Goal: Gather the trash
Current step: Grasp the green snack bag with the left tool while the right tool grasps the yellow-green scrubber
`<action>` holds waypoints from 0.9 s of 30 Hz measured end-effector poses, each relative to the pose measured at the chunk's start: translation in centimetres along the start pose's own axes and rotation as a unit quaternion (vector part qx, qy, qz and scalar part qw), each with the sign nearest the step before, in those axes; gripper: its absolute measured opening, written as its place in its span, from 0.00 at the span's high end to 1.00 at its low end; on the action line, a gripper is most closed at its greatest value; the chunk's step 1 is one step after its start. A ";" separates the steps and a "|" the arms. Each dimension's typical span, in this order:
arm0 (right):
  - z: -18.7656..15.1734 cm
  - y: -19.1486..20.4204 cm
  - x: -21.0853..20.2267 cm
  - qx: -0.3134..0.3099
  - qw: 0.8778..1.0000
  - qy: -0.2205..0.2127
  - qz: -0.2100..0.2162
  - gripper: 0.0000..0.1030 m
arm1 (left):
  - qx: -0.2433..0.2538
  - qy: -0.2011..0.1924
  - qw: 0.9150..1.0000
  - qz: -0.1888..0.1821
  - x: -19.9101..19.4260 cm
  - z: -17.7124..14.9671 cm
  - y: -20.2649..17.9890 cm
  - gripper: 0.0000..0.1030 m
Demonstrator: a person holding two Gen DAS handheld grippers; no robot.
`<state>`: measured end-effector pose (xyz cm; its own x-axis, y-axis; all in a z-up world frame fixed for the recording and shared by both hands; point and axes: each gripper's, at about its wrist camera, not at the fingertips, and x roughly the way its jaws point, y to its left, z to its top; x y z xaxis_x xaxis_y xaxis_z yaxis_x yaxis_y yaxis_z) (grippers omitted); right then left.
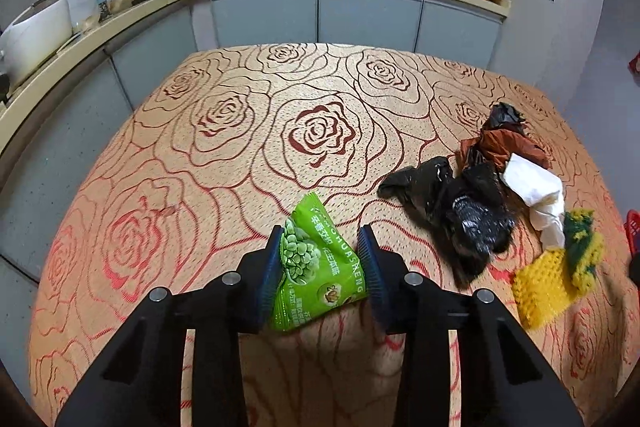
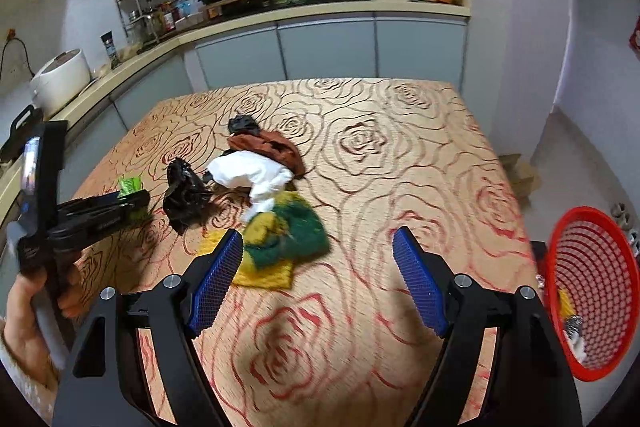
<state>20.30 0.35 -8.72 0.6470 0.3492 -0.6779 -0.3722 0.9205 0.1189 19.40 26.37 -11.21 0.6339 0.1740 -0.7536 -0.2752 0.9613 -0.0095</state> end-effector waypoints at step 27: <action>-0.8 2.1 3.6 -0.034 0.999 0.022 0.004 0.60 | -0.002 -0.070 0.998 0.001 -6.2 -2.5 0.0 0.65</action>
<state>21.29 3.34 -11.51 0.6136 0.3478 -0.7089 -0.4229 0.9029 0.0769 13.63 24.80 -8.18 0.7280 0.2047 -0.6543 -0.2795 0.9601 -0.0106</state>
